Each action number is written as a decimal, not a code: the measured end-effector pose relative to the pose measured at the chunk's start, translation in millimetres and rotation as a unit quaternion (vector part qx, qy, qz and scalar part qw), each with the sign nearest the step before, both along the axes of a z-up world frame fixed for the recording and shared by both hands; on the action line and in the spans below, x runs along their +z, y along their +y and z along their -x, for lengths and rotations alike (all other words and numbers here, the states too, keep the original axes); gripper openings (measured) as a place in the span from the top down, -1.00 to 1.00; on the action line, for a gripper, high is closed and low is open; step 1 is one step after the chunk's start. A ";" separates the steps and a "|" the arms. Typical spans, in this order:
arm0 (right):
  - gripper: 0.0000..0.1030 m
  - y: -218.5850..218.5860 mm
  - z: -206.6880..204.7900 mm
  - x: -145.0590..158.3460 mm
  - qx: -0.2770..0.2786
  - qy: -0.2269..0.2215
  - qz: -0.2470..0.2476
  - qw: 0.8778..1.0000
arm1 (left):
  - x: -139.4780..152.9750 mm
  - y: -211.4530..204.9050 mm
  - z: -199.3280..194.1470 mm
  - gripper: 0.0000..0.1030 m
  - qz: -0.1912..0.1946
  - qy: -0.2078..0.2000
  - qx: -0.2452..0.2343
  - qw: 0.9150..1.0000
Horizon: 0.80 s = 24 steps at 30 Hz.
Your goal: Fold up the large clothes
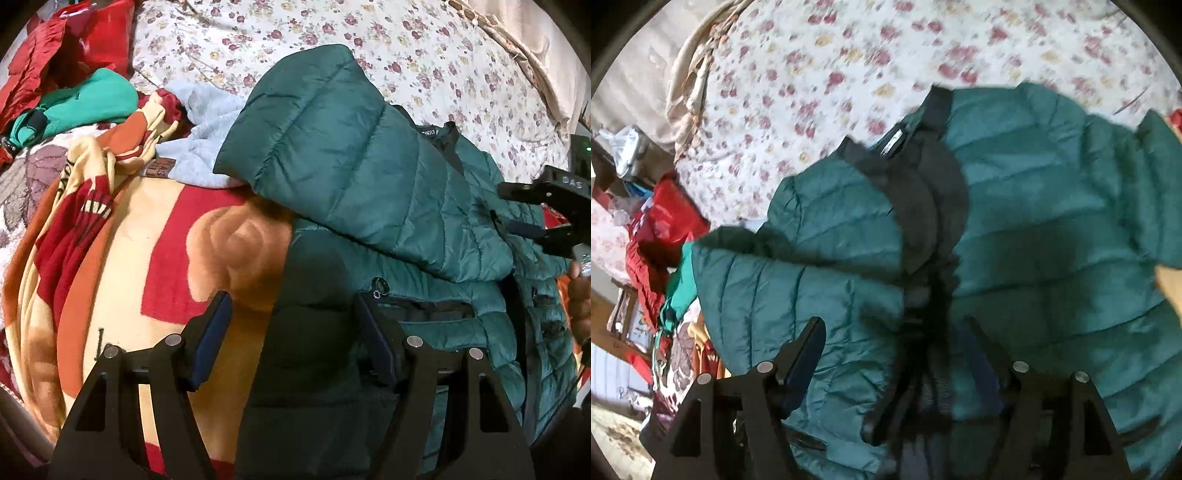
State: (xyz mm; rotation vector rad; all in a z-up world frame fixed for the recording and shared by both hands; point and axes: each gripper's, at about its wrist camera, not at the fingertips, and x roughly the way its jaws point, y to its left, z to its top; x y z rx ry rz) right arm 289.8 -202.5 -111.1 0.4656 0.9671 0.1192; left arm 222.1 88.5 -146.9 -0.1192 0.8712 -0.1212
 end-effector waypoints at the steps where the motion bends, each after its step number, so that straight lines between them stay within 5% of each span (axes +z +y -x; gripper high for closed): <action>1: -0.39 4.3 -6.1 -7.8 0.000 0.010 -0.003 1.000 | -0.5 -0.4 0.0 -0.34 -0.001 0.001 -0.001 1.000; 2: -0.32 10.8 -10.8 -16.7 0.002 0.023 -0.005 1.000 | -0.9 -0.6 -0.1 -0.34 -0.002 0.001 -0.001 1.000; 5: 0.58 26.0 -18.8 -26.9 0.013 0.042 0.003 0.999 | -1.5 -0.5 -0.4 -0.34 -0.002 0.002 -0.002 1.000; 6: 0.67 28.8 -16.6 -19.3 0.013 0.032 0.011 0.999 | -2.0 -0.5 -0.3 -0.34 -0.001 0.002 -0.002 1.000; 15: 0.74 -15.5 -0.5 63.7 -0.052 -0.046 0.108 0.992 | -2.8 1.2 -1.1 -0.34 0.008 0.010 -0.001 1.000; 24: 0.74 -66.0 -38.6 6.6 -0.126 0.036 0.158 0.979 | -5.6 -4.7 1.7 -0.35 -0.012 0.000 0.000 1.000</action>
